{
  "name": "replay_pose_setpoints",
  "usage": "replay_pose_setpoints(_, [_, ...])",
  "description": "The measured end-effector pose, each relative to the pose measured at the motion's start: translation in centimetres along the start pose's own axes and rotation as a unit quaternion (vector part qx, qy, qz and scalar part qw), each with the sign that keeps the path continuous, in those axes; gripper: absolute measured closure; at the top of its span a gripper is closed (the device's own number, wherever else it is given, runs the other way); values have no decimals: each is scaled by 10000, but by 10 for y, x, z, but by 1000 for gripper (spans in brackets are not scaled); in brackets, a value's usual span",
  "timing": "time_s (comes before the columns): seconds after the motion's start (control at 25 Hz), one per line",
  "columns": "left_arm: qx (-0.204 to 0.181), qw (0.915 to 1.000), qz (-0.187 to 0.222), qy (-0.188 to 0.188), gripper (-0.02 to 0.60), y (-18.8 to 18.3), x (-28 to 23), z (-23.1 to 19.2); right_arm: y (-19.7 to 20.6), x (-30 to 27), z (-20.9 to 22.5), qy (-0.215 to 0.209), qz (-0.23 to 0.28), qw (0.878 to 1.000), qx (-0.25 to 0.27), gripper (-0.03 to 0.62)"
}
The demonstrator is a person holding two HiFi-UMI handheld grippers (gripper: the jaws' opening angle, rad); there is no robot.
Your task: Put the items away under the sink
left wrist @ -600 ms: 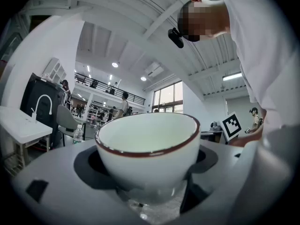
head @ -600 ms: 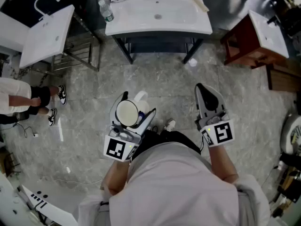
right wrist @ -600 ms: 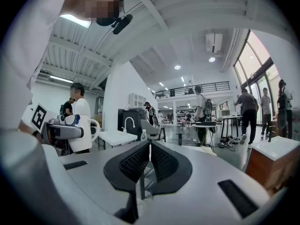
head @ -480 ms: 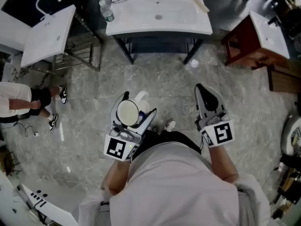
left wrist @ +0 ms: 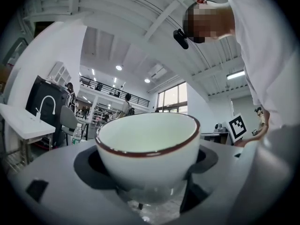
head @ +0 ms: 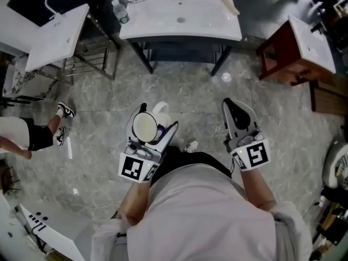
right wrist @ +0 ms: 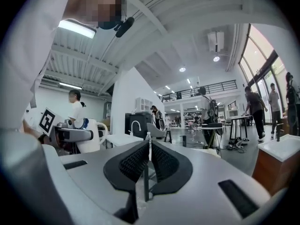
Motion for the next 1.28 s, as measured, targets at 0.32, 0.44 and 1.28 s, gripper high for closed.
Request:
replay_pose_setpoints(0.32, [-86,9997,33,-211,175,7,-10,-12,3,-5,11,-32,-4,10000,15,553])
replay_pose_setpoints(0.44, [-126,9997,45,-219,175,7,-20,-27,4,-14,17,52,-43,10000,-3,553])
replay_pose_setpoints(1.28, [172,9979,-309,545,176,10,-170,-195,-10,-196,84,944,-310,9950,47,553])
Point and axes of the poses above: the fingertips, and each gripper's own axes: x backward along the fingers, z to its right, y out of its underside, the point moved 3 cm from there along x, backward along the fingers, and after that the axes turned 7 degrees about -y, right-handed, at the moved point
